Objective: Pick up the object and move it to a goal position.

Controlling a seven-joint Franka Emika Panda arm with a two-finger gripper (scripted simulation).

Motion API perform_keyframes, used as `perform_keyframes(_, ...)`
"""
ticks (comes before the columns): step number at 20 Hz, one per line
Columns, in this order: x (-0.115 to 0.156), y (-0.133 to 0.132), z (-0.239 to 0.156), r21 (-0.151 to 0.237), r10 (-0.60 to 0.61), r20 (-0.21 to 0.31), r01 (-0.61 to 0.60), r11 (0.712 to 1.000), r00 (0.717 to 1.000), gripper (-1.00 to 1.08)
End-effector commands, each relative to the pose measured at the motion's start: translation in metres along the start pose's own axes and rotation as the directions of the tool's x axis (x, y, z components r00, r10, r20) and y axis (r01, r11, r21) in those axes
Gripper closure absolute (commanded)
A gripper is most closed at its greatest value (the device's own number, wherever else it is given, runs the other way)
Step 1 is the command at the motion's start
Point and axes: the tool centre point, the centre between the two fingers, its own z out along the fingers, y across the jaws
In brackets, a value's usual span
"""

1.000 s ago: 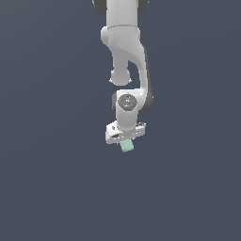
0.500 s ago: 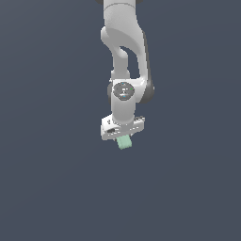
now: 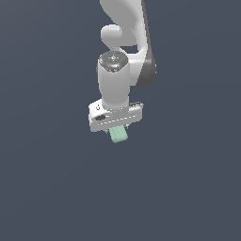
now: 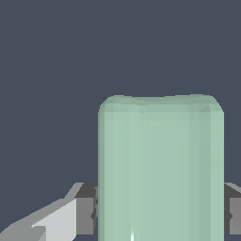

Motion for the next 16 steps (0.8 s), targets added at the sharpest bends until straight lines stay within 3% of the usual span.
perform_keyframes(1, 0.003, 0.008, -0.027, 0.001, 0.000, 0.001, 0.000, 1.000, 1.000, 1.08)
perform_keyframes(16, 0.025, 0.052, -0.167, 0.000, 0.002, 0.001, -0.002, 1.000, 1.000, 1.08)
